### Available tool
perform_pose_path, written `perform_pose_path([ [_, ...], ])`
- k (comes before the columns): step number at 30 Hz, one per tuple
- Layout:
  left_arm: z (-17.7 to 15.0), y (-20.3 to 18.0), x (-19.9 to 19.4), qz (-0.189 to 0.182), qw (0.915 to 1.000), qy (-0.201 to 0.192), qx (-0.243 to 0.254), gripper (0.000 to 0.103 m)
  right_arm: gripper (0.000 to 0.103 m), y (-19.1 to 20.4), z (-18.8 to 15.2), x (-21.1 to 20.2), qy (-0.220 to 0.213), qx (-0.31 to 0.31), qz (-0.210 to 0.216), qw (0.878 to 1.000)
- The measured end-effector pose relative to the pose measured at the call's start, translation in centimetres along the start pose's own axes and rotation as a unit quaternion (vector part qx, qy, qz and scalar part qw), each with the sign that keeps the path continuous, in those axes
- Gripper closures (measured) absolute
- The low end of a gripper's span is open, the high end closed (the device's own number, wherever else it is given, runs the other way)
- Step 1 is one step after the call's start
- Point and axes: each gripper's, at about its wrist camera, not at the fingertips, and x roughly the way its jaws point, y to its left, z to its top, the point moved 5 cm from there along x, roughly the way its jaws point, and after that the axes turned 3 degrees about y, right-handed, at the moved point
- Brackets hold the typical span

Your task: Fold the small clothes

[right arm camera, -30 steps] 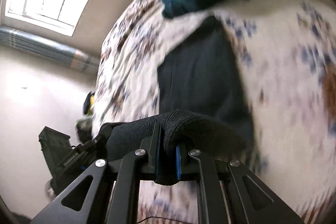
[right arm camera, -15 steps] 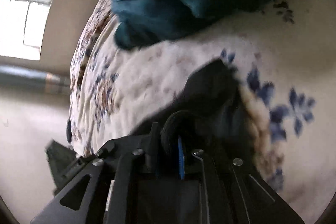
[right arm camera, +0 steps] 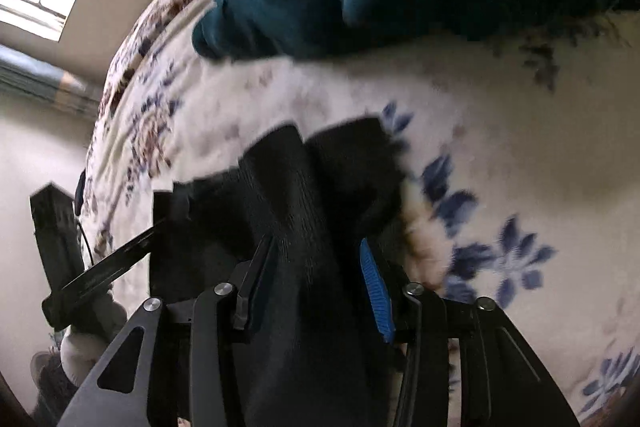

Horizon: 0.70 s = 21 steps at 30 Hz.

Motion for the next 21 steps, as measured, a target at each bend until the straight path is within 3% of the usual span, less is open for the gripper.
perform_pose_path([
  [3, 0.1, -0.5, -2.0, 0.0, 0.999, -0.045, 0.008, 0.096, 0.096, 0.8, -0.3, -0.8, -0.032, -0.009, -0.011, 0.999],
  [6, -0.2, 0.5, -4.0, -0.009, 0.9975, -0.067, -0.02, 0.096, 0.096, 1.9, -0.4, -2.2, -0.055, -0.023, -0.014, 0.998],
  [9, 0.2, 2.7, -2.5, -0.007, 0.9973, -0.046, -0.056, 0.096, 0.096, 2.5, 0.5, -2.0, -0.061, -0.027, -0.021, 0.998],
  [11, 0.4, 4.3, -0.7, 0.016, 0.9973, -0.024, -0.068, 0.096, 0.096, 2.3, 1.3, -0.7, -0.05, -0.024, -0.04, 0.998],
  [12, 0.5, 5.0, 0.0, 0.013, 0.9968, -0.012, -0.077, 0.096, 0.096, 2.0, 1.6, 0.4, -0.038, -0.026, -0.067, 0.997],
  [14, 0.6, 5.9, 0.3, -0.02, 0.9932, 0.006, -0.114, 0.093, 0.096, 1.3, 1.8, 2.0, -0.001, -0.014, -0.081, 0.997],
  [15, 0.5, 6.2, -0.3, -0.031, 0.9914, 0.004, -0.127, 0.091, 0.095, 0.9, 1.9, 2.2, 0.015, 0.004, -0.07, 0.997],
  [17, 0.1, 5.9, -1.9, -0.057, 0.99, -0.008, -0.129, 0.084, 0.083, 0.4, 2.1, 0.9, 0.013, 0.035, -0.028, 0.999],
  [19, -0.7, 5.3, -2.8, -0.064, 0.9911, -0.01, -0.116, 0.061, 0.066, 0.1, 1.9, -0.2, 0.004, 0.04, -0.014, 0.999],
  [21, -1.5, 4.5, -2.7, -0.064, 0.9932, -0.003, -0.097, 0.059, 0.066, 0.0, 1.3, -0.7, 0.012, 0.04, 0.016, 0.999],
])
